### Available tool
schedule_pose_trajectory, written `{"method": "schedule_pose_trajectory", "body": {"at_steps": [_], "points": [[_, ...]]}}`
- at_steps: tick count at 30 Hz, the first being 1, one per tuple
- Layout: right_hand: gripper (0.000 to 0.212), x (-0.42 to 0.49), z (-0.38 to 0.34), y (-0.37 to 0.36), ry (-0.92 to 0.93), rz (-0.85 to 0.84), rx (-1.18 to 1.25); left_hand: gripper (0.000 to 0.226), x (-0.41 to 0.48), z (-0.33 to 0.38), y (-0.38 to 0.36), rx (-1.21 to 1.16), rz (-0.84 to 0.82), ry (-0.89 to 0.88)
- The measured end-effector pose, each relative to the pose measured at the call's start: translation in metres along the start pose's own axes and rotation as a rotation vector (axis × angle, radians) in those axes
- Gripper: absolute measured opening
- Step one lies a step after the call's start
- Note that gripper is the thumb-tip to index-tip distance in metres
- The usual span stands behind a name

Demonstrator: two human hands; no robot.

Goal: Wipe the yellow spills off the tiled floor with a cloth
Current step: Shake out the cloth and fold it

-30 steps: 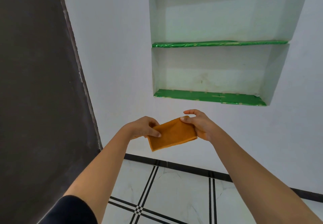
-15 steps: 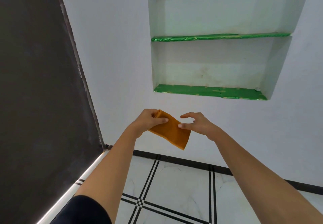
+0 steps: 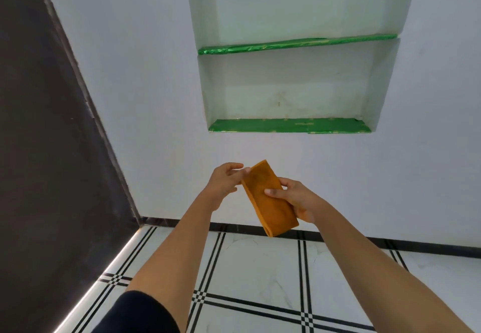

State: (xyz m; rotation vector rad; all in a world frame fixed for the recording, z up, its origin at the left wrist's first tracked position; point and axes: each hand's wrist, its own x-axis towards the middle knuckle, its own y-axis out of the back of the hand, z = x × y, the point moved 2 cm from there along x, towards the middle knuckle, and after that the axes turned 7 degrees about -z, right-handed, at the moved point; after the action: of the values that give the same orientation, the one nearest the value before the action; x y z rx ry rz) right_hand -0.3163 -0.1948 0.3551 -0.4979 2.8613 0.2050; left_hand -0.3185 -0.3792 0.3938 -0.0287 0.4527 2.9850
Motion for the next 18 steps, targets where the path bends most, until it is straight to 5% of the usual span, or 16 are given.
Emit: {"method": "schedule_pose_trajectory", "body": {"at_steps": [5,18], "points": [[0.055,-0.039,0.036,0.059,-0.047,0.168,0.313,0.045,0.01,-0.013,-0.082,-0.119,-0.049,0.081],[0.055,-0.219,0.135,0.252,-0.094,0.828,0.694,0.046,0.016,0.035,-0.399,-0.098,-0.666,0.069]]}}
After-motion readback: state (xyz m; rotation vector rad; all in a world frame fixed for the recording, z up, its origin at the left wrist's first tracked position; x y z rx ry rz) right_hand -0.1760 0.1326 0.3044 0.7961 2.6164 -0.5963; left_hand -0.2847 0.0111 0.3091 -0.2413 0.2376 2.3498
